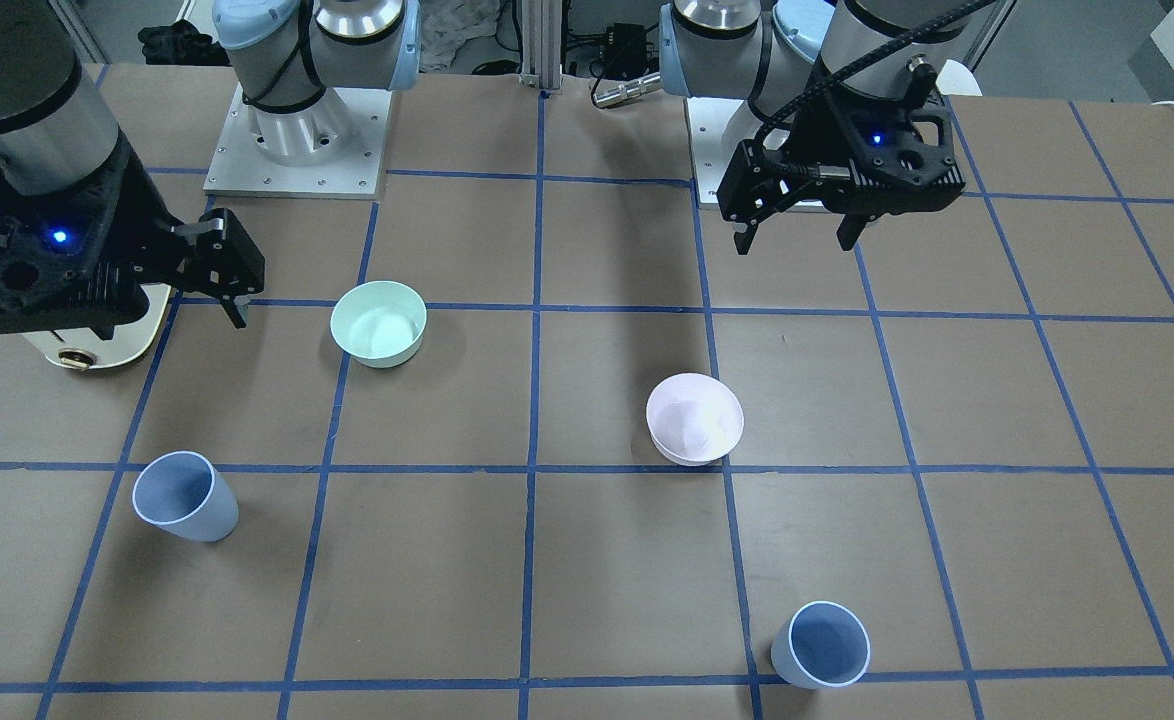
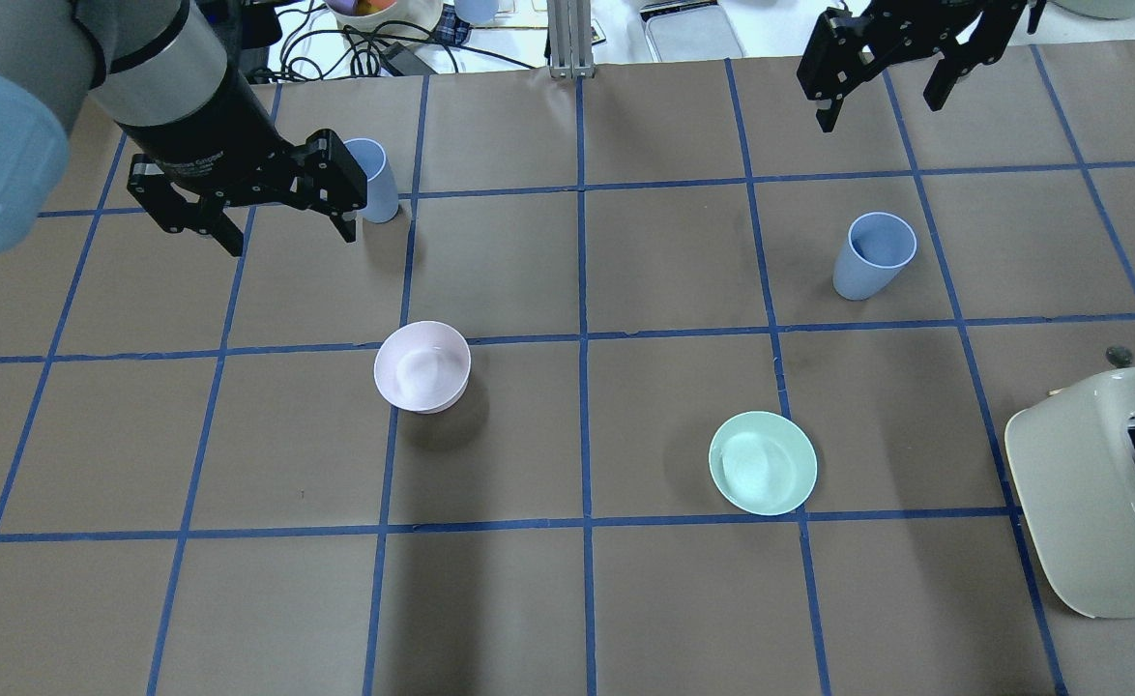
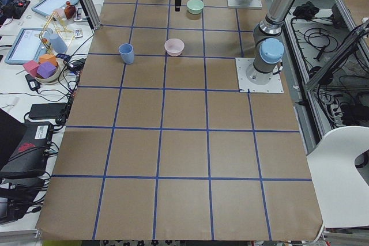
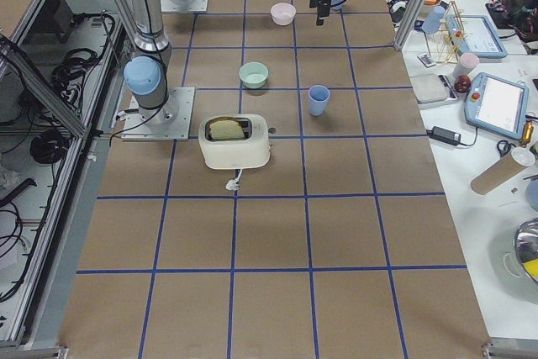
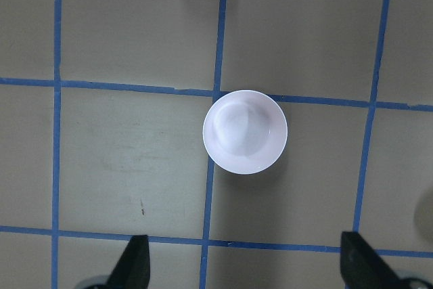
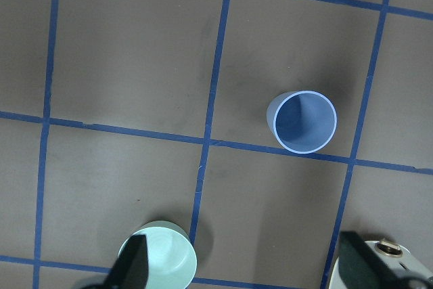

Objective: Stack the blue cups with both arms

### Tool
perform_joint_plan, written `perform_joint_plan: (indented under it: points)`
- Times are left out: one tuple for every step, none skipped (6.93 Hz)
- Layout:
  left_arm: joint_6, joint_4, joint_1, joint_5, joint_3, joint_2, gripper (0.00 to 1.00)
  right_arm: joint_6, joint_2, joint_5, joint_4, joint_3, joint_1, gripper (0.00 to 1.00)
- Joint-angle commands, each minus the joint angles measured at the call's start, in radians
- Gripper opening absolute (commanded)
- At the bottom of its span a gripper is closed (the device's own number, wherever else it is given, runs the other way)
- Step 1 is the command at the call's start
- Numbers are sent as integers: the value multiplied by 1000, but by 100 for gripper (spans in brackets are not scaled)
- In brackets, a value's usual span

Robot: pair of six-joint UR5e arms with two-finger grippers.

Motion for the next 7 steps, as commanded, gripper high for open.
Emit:
perform_joint_plan:
  points:
    - [0,0,0,2,-2,1,100,0,-1,-3,3,4,-1,100]
    - [0,0,0,2,0,-1,100,0,-1,-2,3,5,1,100]
    - [0,2,0,0,0,-2,100,0,-1,-2,6,5,1,100]
    - [0,2,2,0,0,-4,100,0,-1,-2,8,5,1,100]
    - [-6,2,0,0,3,-19,100,11,-6,-3,9,7,2,100]
    - [-11,18,3,-1,36,-56,100,15,-6,-3,9,7,4,100]
    - [0,20,3,-3,101,-124,100,29,-6,-3,21,7,1,100]
